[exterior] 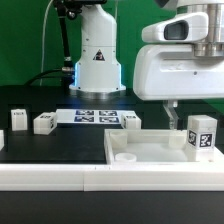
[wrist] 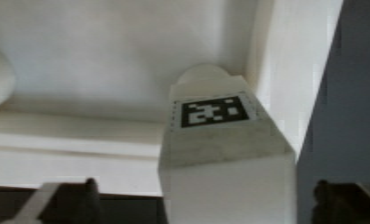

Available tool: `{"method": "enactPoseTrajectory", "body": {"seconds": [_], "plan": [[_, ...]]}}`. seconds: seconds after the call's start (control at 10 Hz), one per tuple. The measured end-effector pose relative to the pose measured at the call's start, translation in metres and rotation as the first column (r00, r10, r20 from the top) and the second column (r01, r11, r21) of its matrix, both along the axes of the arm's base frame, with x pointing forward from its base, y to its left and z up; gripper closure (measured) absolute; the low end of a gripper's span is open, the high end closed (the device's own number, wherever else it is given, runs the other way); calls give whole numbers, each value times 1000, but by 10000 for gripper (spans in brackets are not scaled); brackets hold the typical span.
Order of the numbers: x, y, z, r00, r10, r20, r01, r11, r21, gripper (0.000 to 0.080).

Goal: Assemble one leg

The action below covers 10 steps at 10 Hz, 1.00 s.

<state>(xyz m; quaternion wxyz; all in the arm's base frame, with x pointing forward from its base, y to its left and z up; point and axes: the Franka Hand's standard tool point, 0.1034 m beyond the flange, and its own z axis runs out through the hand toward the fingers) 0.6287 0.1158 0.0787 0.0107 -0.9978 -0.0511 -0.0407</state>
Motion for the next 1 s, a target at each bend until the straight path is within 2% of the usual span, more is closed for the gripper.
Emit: {"method": "enactPoseTrajectory", "body": {"seconds": [0.1, 0.2, 0.3, 0.5, 0.7, 1.0], "plan": [[0, 0, 0, 1000, 0, 0, 0, 1000, 0, 283], [0, 0, 0, 1000, 0, 0, 0, 1000, 0, 422], [0, 0, 0, 1000, -7, 0, 7, 1000, 1, 509], [0, 0, 0, 999, -54, -2, 54, 999, 6, 508], [0, 2, 0, 978, -208, -6, 208, 978, 24, 508], [-2, 2, 0, 850, -526, -11, 526, 849, 47, 508]]}}
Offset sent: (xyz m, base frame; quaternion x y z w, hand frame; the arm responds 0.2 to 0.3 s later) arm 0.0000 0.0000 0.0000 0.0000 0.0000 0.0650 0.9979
